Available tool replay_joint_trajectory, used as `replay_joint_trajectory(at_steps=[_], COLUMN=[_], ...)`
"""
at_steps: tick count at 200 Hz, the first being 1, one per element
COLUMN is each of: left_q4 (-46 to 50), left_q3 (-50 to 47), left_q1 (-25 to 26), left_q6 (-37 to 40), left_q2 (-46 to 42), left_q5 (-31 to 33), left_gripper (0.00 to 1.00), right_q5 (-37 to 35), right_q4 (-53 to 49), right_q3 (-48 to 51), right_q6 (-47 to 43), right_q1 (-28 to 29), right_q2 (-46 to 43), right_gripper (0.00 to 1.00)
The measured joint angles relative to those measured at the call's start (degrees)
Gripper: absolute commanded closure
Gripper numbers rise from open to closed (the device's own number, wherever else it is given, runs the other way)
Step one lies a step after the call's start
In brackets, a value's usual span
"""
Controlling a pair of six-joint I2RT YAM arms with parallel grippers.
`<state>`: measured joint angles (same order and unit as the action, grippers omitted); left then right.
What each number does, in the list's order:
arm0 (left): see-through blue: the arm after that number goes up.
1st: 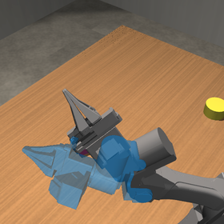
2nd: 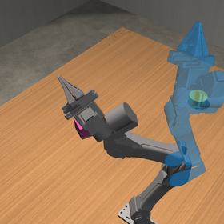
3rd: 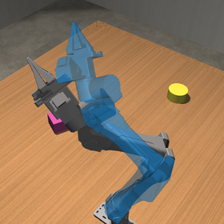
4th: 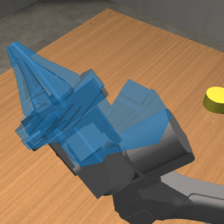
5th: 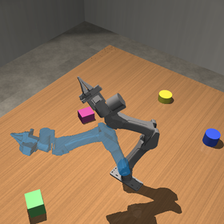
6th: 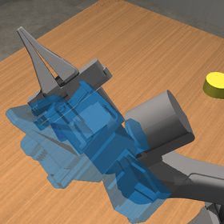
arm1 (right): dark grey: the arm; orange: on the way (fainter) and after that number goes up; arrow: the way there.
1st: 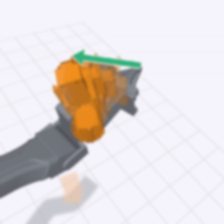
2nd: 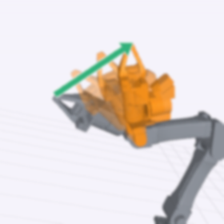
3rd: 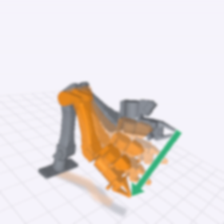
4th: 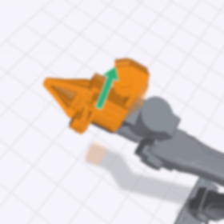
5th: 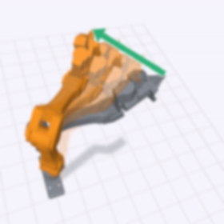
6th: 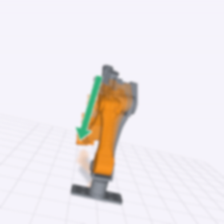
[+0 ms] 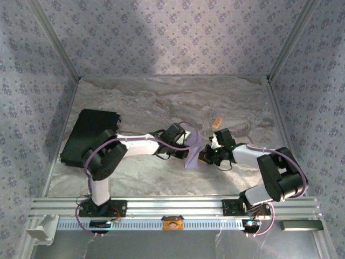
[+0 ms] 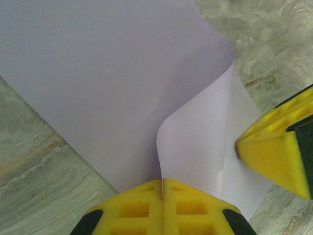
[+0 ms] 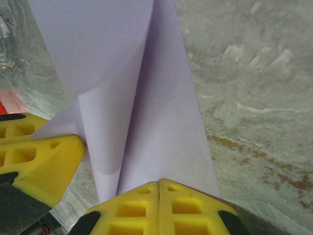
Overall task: Fold a paper plane with a square sheet of paper (pick it up from the middle)
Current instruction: Fold the triangle a second time at the center of the table.
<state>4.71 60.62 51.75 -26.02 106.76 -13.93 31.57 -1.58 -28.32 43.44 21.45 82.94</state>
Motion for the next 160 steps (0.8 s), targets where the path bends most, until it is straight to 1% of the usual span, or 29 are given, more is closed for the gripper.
replay_joint_trajectory(at_steps=[160], left_q4=[1.1], left_q3=[1.3], left_q1=[-0.4], left_q6=[0.0], left_q2=[1.8], left_q5=[-0.4], left_gripper=[0.98], right_q5=[0.3], right_q4=[0.0], right_q3=[0.0], right_q6=[-0.4], right_q1=[-0.2], right_q2=[0.1], right_gripper=[0.98])
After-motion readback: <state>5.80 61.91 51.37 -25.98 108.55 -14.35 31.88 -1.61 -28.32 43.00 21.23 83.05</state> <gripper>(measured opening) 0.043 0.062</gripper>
